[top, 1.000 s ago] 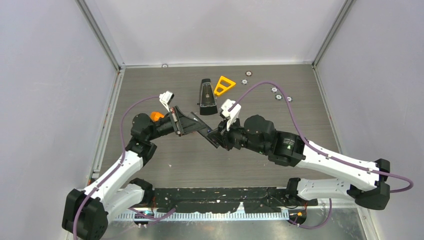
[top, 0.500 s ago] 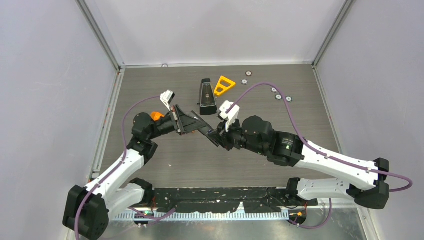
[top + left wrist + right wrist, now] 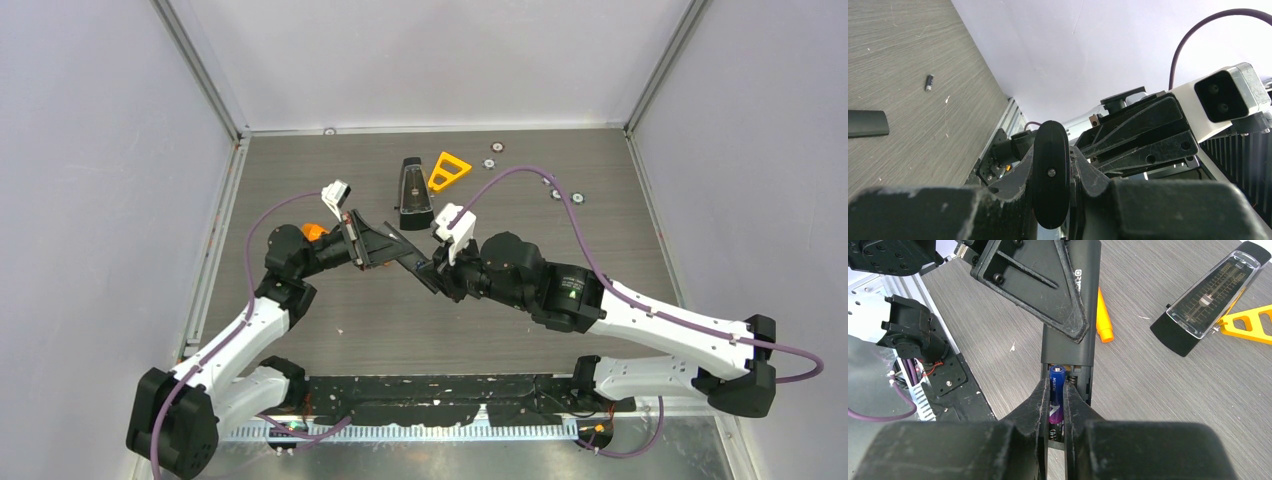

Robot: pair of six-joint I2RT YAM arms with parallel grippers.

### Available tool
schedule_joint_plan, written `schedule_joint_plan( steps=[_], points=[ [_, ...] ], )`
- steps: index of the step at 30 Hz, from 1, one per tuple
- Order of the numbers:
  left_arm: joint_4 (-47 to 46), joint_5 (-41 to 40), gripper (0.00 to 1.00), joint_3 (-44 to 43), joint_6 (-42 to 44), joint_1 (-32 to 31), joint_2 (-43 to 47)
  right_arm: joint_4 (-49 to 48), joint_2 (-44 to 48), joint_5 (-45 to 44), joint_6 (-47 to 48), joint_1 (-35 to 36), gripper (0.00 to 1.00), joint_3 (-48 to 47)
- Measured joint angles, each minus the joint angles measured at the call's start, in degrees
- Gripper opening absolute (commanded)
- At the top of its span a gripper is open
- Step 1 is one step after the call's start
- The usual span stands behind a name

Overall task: Load the batteries into the remote control
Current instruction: Load the battery into the remote control.

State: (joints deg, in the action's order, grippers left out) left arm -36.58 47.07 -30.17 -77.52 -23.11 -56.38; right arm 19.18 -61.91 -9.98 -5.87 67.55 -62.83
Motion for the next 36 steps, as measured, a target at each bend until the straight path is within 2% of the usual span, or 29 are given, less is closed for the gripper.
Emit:
schedule_joint_plan(
  steps=[11,30,36],
  points=[
    [0.02,-0.02,0.0,0.0,0.24,0.0,-0.37,1.9,0.0,0.42,-0.07,0.0,0.16,-0.07],
    [-0.09,-1.03,0.0,0.28,0.33,0.04,-0.52,2.82,-1.01,-0.04,-2.25,0.26,0.43,-0.48],
    [-0.76,-1.84,0.0,0.31,0.15,0.04,-0.52,3.67,-0.28,-0.24,-3.8,0.35,0.56,-1.11]
  ],
)
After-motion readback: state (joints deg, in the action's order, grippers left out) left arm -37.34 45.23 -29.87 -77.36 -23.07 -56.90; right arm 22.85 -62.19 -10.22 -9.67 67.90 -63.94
